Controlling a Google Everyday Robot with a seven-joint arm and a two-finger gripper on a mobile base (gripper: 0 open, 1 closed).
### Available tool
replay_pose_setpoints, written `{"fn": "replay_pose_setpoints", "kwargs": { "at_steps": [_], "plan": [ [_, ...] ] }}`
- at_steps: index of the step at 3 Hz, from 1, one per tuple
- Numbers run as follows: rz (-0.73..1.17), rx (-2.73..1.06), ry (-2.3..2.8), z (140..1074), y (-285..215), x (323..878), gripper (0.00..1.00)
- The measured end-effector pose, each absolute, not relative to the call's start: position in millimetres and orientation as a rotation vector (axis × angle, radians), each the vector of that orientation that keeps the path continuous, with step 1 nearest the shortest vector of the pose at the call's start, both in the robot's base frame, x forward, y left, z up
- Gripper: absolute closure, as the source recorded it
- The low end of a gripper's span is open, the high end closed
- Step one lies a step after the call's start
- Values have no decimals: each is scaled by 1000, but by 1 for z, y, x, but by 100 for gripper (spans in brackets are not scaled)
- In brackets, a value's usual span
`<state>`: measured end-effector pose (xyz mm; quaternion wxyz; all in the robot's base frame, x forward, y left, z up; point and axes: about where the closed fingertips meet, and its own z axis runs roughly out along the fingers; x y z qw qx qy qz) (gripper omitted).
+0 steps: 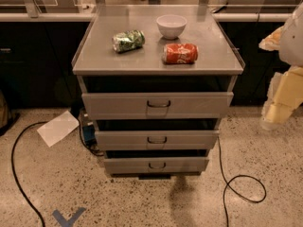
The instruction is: Open middle drawer
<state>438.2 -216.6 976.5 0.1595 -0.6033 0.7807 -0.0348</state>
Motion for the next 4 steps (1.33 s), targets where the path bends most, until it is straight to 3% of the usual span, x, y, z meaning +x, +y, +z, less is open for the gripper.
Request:
{"fn": "replay_pose_setpoints", "kwargs": {
  "at_steps": [2, 4],
  "plan": [
    [-47, -1711, 2203, 956, -208, 439, 0],
    [77, -1678, 2181, 867, -180, 428, 0]
  ]
}}
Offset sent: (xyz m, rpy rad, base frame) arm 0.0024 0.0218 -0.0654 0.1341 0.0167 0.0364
